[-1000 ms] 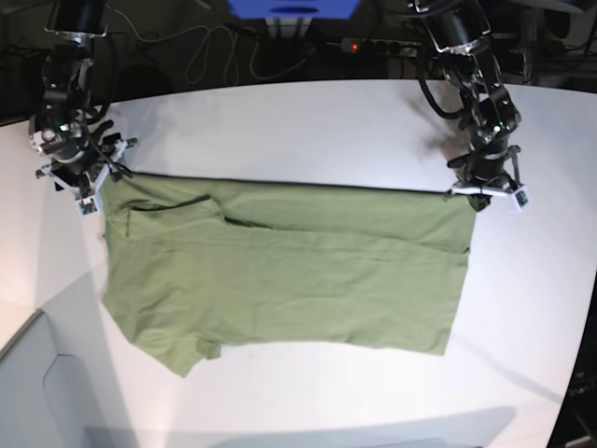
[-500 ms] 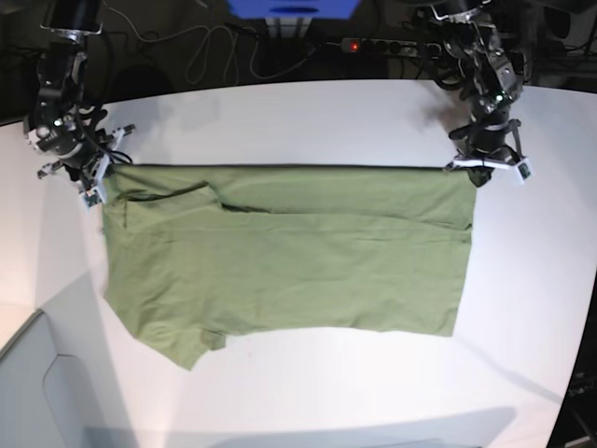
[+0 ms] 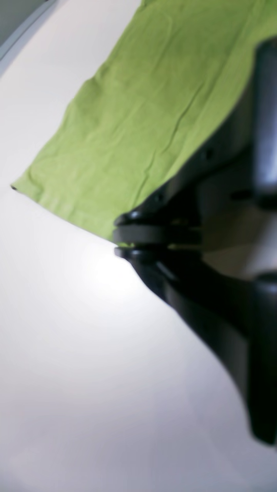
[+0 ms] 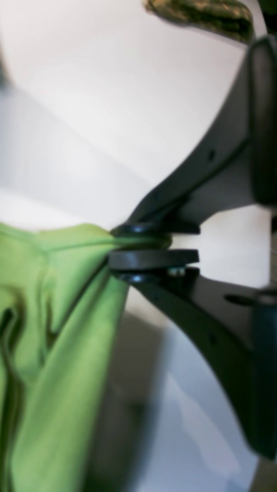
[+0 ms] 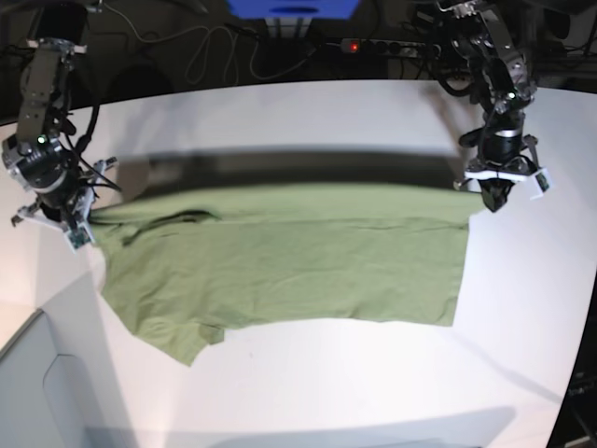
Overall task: Fold the T-shirt properly
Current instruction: 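Lift and drag the shirt toward the robot base with both grippers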
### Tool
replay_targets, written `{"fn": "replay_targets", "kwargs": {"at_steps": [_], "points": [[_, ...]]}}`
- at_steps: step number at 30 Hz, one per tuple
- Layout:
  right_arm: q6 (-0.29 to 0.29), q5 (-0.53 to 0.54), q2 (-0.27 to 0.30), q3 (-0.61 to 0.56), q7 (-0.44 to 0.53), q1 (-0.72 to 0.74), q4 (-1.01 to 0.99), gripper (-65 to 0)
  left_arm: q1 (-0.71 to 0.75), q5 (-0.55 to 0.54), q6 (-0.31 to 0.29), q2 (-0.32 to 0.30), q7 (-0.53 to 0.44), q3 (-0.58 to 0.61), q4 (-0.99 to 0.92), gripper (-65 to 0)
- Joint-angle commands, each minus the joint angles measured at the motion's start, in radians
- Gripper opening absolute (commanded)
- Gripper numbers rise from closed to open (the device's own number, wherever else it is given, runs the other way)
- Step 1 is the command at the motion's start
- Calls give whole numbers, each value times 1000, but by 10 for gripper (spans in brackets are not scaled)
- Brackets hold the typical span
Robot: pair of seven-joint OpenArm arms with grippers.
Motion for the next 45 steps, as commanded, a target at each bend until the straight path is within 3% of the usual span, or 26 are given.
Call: {"fn": "replay_targets", "kwargs": {"at_steps": [1, 7, 27, 45], "points": [[13, -3, 15, 6, -2, 23, 14, -649, -25, -3, 2, -11, -29, -6, 21, -650], [13, -3, 13, 7, -47, 42, 11, -649, -30, -9, 3, -7, 26, -7, 23, -650], [13, -3, 7, 17, 47, -318, 16, -649, 302, -13, -4, 41, 29, -7, 113, -650], [13, -3, 7, 67, 47, -388, 54, -649, 403, -12, -4, 39, 33, -9, 179, -650]]}}
